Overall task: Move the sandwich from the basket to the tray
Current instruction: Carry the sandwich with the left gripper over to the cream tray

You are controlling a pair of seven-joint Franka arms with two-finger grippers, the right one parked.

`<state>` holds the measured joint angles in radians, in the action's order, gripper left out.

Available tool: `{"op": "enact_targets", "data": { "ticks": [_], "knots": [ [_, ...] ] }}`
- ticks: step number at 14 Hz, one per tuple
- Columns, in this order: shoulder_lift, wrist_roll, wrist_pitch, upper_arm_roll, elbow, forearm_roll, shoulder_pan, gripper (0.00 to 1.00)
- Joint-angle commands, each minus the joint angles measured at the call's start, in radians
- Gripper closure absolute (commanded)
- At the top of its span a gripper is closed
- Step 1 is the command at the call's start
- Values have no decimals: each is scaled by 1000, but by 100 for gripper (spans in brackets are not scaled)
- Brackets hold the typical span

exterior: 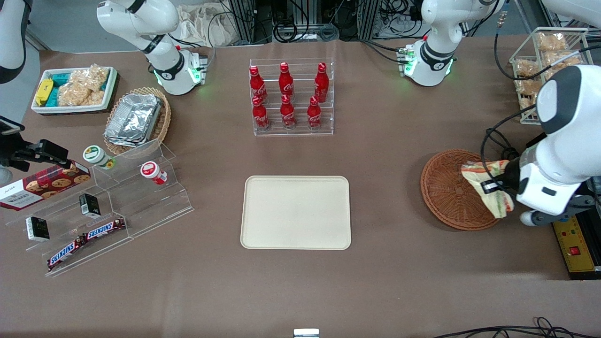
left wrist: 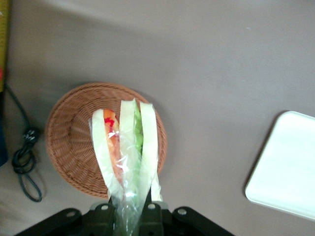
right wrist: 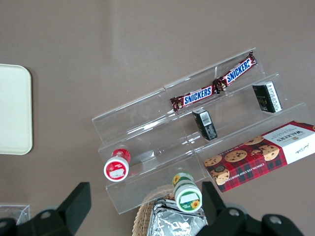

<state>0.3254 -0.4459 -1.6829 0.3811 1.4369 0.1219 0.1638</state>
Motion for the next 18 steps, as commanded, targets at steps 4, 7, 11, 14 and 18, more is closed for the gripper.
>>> {"op": "enact_targets", "data": {
  "ticks": [4,7,11,14,18],
  "knots": [
    [196,35,-173,82,-26,15,-194,100],
    [323,-14,-289,79,-38,82,-315,100],
    [446,-106,-496,-8,-58,162,-461,100],
    [526,-106,-587,-42,-75,156,-498,100],
    [557,-118,-586,-42,-92,150,-514,38]
  ]
}}
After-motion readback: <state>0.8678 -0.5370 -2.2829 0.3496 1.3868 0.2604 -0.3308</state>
